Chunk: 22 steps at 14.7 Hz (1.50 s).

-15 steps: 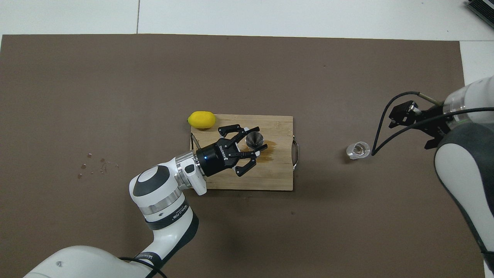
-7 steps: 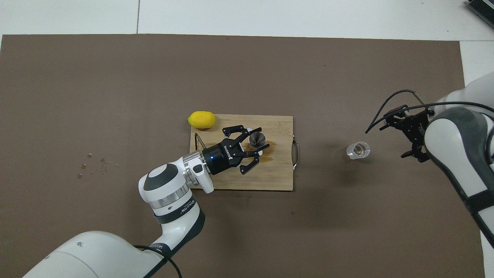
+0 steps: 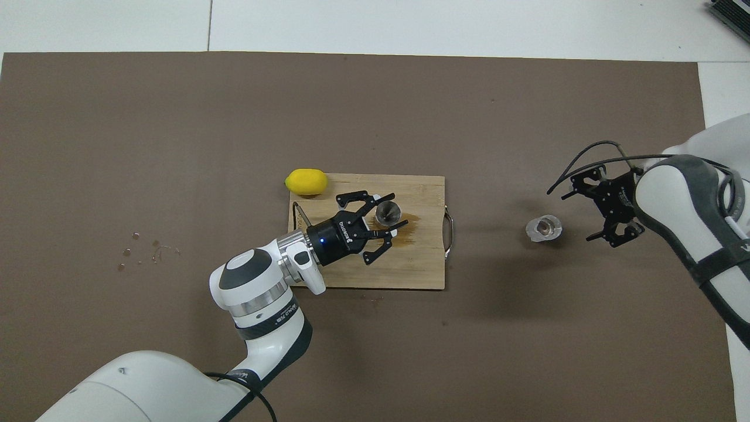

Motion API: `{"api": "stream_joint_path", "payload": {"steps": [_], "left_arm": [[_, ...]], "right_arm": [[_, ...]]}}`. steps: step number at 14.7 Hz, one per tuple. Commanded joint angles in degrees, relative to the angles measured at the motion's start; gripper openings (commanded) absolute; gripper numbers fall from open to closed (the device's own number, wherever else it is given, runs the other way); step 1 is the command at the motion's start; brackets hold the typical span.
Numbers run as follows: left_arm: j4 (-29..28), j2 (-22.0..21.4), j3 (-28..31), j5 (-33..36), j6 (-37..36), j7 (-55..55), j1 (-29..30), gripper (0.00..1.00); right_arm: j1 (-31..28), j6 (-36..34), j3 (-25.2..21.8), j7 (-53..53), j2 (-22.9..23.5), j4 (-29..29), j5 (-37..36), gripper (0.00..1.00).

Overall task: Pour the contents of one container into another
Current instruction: 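Set the cup on the board while the right gripper reaches the glass, then withdraw the left gripper while the right gripper grasps the clear glass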

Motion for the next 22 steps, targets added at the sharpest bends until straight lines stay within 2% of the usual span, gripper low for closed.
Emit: {"api": "stream_joint_path", "payload": {"steps": [1,6,7,8,10,12,14,17,19,20,22], "left_arm": [[-0.4,-0.6,0.7,-1.4,1.0,1.5,-1.9,1.0],[-8.2,-12.6,0.7,-1.3,4.0,-1.3,-1.9,1.0],[-10.1,-16.1,0.8,-0.9,5.0,-3.2,-1.6,1.0],[-12.3,-19.8,1.1,-0.2,5.3,-5.0,-1.2,1.0],[-14.1,-23.8,1.4,5.4,7.3,-7.2,1.9,1.0],[-13.6,-24.6,1.4,13.8,7.0,-8.8,6.9,1.0],[-12.2,-24.7,1.4,27.2,5.0,-13.1,14.5,1.0],[-7.5,-23.6,1.5,47.7,-6.8,-21.9,27.5,1.0],[-1.5,-22.2,1.6,63.2,-17.5,-25.2,36.8,1.0],[1.8,-21.4,1.6,70.6,-21.9,-26.5,40.6,1.0],[5.9,-19.4,1.6,82.8,-24.8,-26.7,44.8,1.0]], "right_arm": [[-0.8,2.1,0.6,-2.4,2.4,-0.3,4.1,1.0],[-0.7,2.2,0.6,-2.6,4.1,-0.6,7.1,1.0],[-0.5,2.3,0.6,-2.6,4.2,-1.0,7.6,1.0],[-0.3,2.5,0.6,-2.6,4.1,-1.4,7.8,1.0],[0.0,2.5,0.6,-2.5,3.9,-2.3,7.8,1.0],[0.1,2.4,0.6,-2.4,3.8,-2.4,7.8,0.99],[0.5,2.5,0.6,-2.2,3.8,-2.4,8.6,0.98],[0.5,3.2,0.6,-2.2,3.5,-3.3,10.2,0.97],[0.5,3.3,0.6,-2.4,3.5,-3.8,10.2,0.95],[0.6,3.3,0.6,-2.4,3.5,-3.8,10.2,0.92],[0.6,2.9,0.7,-2.4,3.4,-3.8,10.2,0.79]]}}
